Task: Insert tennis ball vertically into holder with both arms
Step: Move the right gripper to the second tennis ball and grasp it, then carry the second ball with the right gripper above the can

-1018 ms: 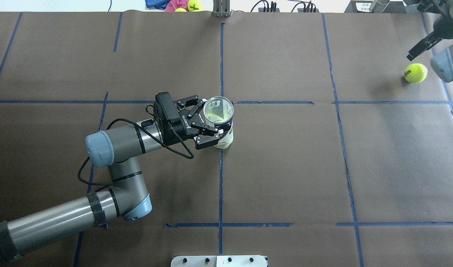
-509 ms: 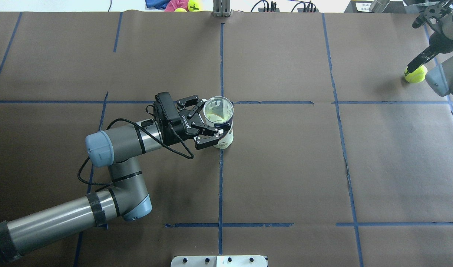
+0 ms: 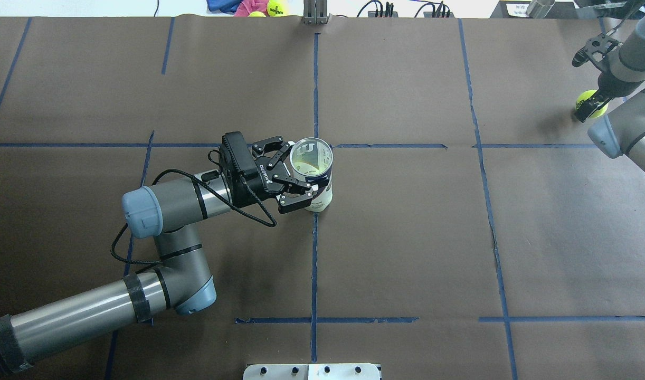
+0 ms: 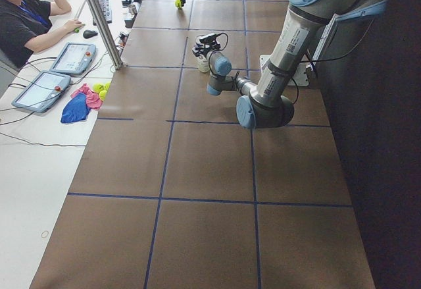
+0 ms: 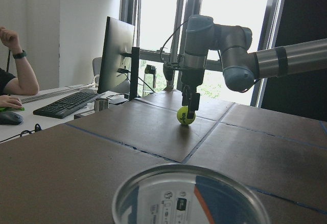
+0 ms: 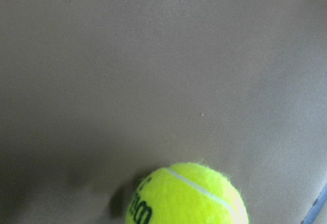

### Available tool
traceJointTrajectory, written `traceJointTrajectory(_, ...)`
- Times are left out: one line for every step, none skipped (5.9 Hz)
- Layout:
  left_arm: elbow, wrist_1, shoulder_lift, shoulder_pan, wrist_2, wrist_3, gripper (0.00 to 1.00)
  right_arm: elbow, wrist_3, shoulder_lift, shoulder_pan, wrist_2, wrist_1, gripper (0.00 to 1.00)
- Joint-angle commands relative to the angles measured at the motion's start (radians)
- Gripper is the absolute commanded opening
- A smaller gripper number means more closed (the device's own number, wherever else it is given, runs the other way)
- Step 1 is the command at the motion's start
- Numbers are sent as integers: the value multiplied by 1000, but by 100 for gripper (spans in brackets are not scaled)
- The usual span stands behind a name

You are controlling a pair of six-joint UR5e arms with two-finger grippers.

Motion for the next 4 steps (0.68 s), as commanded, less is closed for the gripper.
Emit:
traceJointTrajectory(0, 0, 0, 0, 0, 0, 90, -8, 7, 5, -10, -22, -3, 42)
traceJointTrajectory(0, 0, 0, 0, 0, 2, 90, 3, 30, 16, -9, -19, -2, 13)
traceJointTrajectory(0, 0, 0, 0, 0, 2, 90, 20, 91, 42, -9, -10, -2, 5)
traceJointTrajectory(0, 0, 0, 0, -2, 0, 90, 87, 163, 42, -7, 41, -8, 4)
